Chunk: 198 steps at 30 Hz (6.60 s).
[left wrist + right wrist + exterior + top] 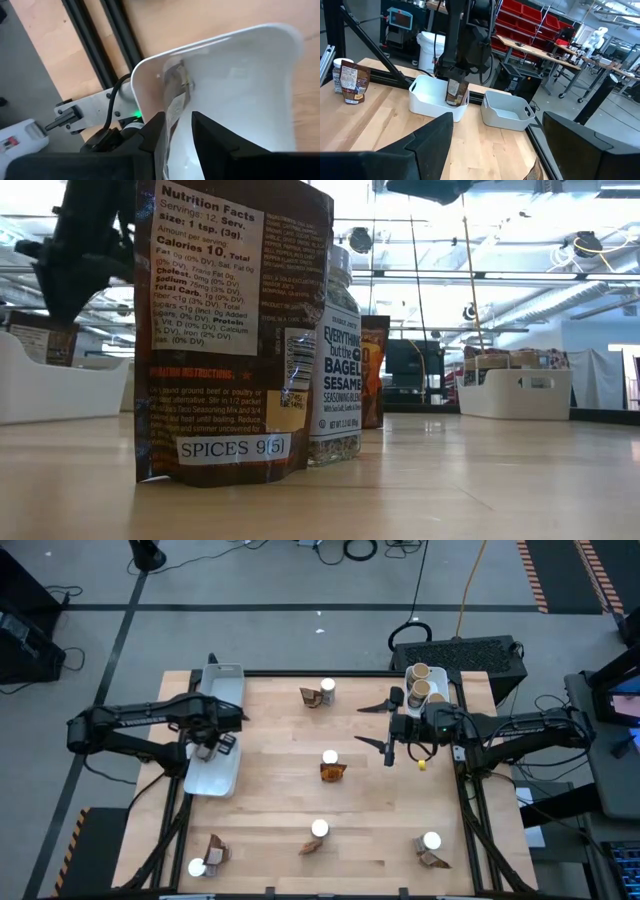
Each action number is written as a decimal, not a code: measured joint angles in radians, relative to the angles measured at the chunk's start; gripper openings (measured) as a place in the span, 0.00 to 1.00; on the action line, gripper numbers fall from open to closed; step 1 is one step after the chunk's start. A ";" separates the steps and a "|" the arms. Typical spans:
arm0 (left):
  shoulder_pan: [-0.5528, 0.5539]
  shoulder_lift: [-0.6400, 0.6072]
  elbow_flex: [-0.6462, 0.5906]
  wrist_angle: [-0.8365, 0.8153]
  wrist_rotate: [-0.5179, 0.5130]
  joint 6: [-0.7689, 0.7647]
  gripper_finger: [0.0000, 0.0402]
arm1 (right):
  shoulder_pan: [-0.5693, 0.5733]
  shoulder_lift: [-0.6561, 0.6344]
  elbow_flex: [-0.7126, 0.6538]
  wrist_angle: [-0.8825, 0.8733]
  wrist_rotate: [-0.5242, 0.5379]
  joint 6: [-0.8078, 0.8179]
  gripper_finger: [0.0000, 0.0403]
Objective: Sort spices by type
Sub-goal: Put the orange seasoning pack into the left white bin
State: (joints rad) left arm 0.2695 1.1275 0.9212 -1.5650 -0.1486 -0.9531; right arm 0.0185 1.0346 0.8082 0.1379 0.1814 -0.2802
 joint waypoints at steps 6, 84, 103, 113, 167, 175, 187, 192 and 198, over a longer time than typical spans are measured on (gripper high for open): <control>0.000 0.000 0.100 -0.004 -0.009 0.023 0.25 | 0.000 0.000 0.000 0.008 0.000 -0.002 0.71; -0.947 0.360 0.236 0.391 0.635 -0.638 0.55 | 0.000 0.047 0.000 0.060 -0.003 0.025 0.71; -0.947 0.490 0.236 0.450 0.728 -0.604 0.50 | 0.000 0.047 0.000 0.068 -0.003 0.025 0.71; -0.946 0.489 0.236 0.449 0.728 -0.575 0.11 | 0.000 0.047 0.000 0.068 -0.003 0.025 0.71; -0.284 -0.010 0.236 -0.005 0.205 -0.111 0.01 | -0.074 0.217 0.048 0.137 -0.319 -0.065 0.01; -0.127 0.053 0.236 -0.006 0.273 0.058 0.01 | -0.116 0.269 0.049 0.148 -0.318 -0.042 0.00; 0.036 0.181 0.235 -0.007 0.306 0.241 0.01 | -0.124 0.271 0.049 0.146 -0.318 -0.031 0.00; 0.067 0.247 0.235 -0.007 0.317 0.288 0.01 | -0.124 0.271 0.049 0.145 -0.318 -0.034 0.00; 0.099 0.278 0.235 -0.007 0.289 0.308 0.01 | -0.124 0.271 0.049 0.140 -0.318 -0.034 0.00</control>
State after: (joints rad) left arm 0.3680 1.4058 1.1564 -1.5719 0.1402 -0.6448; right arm -0.1059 1.3052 0.8574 0.2784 -0.1364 -0.3145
